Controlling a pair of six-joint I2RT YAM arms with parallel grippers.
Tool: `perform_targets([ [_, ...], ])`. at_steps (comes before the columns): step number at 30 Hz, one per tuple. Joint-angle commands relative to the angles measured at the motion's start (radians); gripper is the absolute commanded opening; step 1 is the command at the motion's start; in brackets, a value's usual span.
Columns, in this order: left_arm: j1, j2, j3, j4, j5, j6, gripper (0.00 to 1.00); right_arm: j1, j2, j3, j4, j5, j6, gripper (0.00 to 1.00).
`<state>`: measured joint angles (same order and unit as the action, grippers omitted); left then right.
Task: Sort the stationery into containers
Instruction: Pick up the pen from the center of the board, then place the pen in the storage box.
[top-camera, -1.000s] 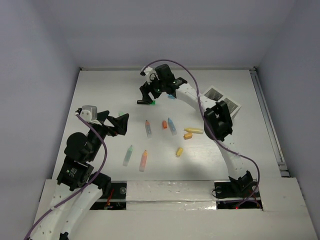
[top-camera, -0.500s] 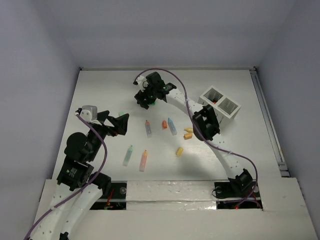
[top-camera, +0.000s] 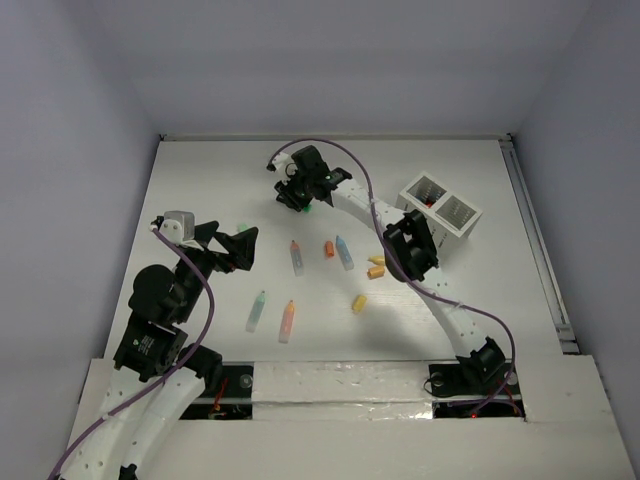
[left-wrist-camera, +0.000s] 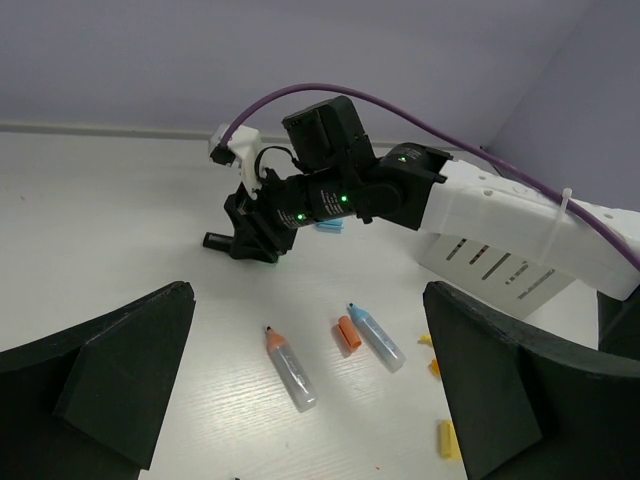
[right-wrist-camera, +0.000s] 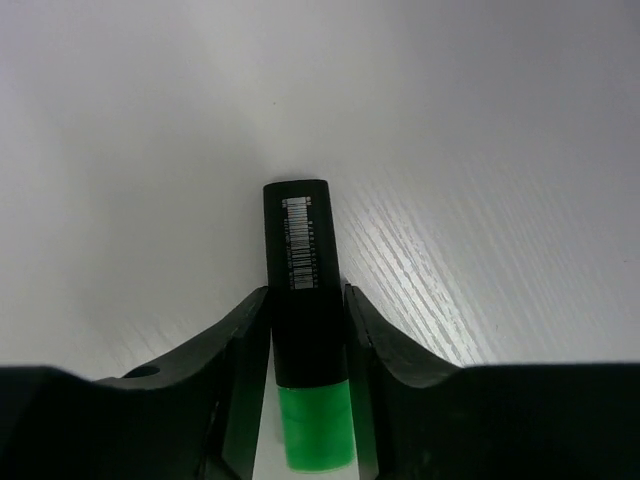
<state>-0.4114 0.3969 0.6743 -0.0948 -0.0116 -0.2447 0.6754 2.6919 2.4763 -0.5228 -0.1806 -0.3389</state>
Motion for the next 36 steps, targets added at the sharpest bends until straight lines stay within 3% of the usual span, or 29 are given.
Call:
perform_targets([
  [1,-0.003,-0.007,0.031,0.052,0.005,-0.002,0.99,0.004,-0.021,-0.04,-0.034,0.049,-0.032,0.37],
  [7,-0.003,-0.01,0.03,0.052,0.005,-0.004,0.99,0.004,-0.131,-0.178,0.023,0.067,-0.009,0.14],
  [11,-0.003,-0.012,0.028,0.053,0.005,-0.002,0.99,0.004,-0.302,-0.374,0.293,0.052,0.076,0.06],
  [16,-0.003,-0.015,0.028,0.052,0.007,-0.005,0.99,-0.014,-0.504,-0.583,0.637,0.104,0.244,0.07],
  [22,-0.003,-0.021,0.028,0.052,0.006,-0.004,0.99,-0.066,-0.815,-0.897,1.027,0.36,0.405,0.06],
  [29,-0.012,-0.027,0.027,0.053,0.006,-0.005,0.99,-0.224,-1.075,-1.304,1.24,0.611,0.475,0.04],
  [36,-0.012,-0.021,0.027,0.055,0.007,-0.005,0.99,-0.384,-1.202,-1.519,1.261,0.648,0.558,0.04],
])
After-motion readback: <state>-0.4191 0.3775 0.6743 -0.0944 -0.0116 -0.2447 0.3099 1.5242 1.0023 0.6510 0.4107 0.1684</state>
